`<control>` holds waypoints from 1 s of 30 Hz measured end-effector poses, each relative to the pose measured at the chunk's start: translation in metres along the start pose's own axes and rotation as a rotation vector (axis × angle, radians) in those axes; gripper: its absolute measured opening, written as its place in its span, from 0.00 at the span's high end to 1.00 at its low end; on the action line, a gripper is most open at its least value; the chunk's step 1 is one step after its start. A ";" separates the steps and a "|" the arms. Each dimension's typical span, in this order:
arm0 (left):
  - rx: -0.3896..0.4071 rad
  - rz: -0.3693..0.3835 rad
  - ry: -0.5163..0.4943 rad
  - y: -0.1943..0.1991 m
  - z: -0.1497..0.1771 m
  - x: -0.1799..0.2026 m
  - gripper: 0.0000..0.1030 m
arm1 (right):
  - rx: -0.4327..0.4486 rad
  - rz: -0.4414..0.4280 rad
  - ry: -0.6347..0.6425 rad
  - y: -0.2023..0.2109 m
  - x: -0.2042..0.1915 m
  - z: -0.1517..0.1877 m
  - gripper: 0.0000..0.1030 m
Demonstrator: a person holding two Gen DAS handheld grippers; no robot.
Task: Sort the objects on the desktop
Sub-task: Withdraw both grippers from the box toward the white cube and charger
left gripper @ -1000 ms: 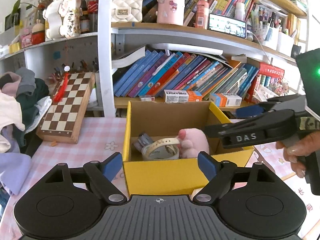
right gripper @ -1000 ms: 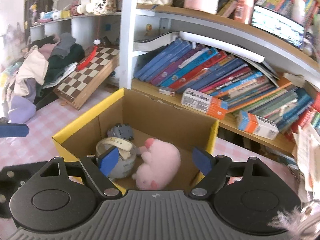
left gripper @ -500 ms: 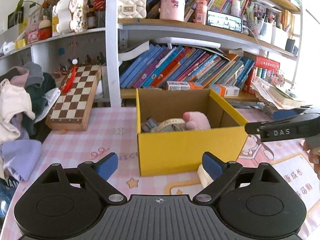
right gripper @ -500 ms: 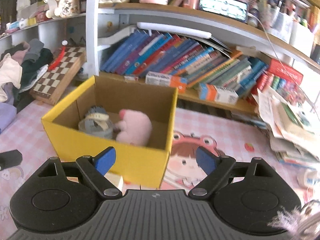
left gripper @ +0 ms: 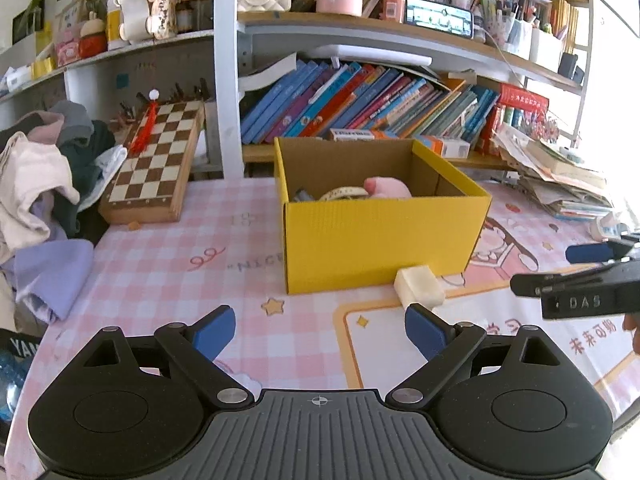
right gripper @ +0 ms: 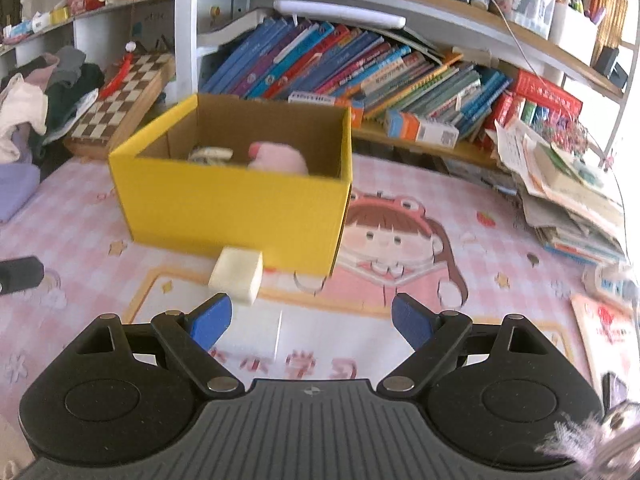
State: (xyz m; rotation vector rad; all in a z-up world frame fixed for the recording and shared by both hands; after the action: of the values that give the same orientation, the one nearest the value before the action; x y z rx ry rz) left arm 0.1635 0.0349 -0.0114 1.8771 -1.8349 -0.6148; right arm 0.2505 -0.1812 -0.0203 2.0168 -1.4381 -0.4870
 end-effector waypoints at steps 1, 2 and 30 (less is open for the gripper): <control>-0.004 0.002 -0.004 0.001 0.002 0.001 0.09 | -0.006 0.001 -0.003 0.000 -0.001 0.004 0.15; -0.008 0.003 -0.008 0.002 0.005 0.001 0.08 | -0.013 0.002 -0.007 0.001 -0.003 0.008 0.15; -0.141 0.047 -0.156 -0.008 0.045 0.032 0.00 | -0.154 -0.015 -0.010 0.001 -0.027 0.065 0.12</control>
State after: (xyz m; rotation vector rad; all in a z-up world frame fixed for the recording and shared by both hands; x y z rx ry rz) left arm 0.1439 0.0025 -0.0521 1.7322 -1.8722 -0.8728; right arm 0.2010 -0.1727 -0.0697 1.9065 -1.3497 -0.5963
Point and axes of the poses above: each gripper's, at about its wrist camera, not at the fingertips, and y roughly against the way its jaws point, x to its right, z to its underside, the point moved 4 cm from there along -y, roughly the way its jaws point, and after that the axes turned 3 degrees about -y, right-handed, at the moved point
